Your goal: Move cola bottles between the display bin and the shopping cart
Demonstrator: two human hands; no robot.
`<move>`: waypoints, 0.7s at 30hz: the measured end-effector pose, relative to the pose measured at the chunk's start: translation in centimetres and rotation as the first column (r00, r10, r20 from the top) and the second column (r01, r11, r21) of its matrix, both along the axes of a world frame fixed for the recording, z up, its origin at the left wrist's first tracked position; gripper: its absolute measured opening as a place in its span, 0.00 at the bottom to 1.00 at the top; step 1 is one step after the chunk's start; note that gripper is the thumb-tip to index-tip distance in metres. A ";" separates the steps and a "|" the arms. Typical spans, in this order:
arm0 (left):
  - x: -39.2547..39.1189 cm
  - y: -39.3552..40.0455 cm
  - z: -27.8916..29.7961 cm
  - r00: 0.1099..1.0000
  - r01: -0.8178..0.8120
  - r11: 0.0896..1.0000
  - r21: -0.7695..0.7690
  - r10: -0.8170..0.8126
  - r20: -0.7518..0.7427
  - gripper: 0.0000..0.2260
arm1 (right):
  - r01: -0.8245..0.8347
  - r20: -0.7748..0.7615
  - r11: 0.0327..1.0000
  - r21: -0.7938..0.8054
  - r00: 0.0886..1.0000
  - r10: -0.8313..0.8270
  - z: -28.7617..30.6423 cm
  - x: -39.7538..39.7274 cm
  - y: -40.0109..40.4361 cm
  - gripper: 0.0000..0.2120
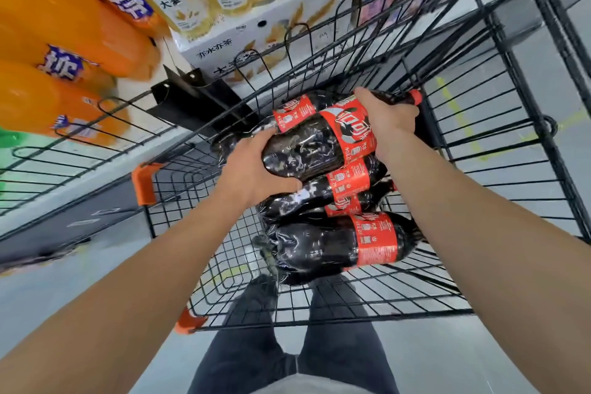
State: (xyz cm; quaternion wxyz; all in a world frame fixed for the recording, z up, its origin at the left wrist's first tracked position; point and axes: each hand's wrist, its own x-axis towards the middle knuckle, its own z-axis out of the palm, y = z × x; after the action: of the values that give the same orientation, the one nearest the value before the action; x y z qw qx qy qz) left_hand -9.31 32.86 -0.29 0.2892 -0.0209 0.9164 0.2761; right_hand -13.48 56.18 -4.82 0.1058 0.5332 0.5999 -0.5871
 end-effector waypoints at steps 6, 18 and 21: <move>1.5 -0.1 -0.2 0.998 -0.007 1.000 0.020 0.008 -0.063 0.48 | 0.070 -0.105 0.997 -0.013 0.992 -0.071 0.4 1.1 -0.5 0.60; 7.9 -6.0 1.4 0.948 -0.189 0.949 0.253 0.243 -0.203 0.47 | -0.040 -0.415 0.994 0.101 0.906 0.079 9.1 5.3 -8.2 0.65; 10.1 -9.2 1.9 0.928 -0.227 0.928 0.296 0.298 -0.224 0.48 | -0.102 -0.472 0.979 0.178 0.864 0.176 11.9 7.1 -12.3 0.54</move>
State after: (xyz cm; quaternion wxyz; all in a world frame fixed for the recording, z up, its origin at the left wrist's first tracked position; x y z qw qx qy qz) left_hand 0.82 23.63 1.60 0.1241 -0.0685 0.8902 0.4329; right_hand -6.39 43.92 7.10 -0.0455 0.3305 0.6858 -0.6468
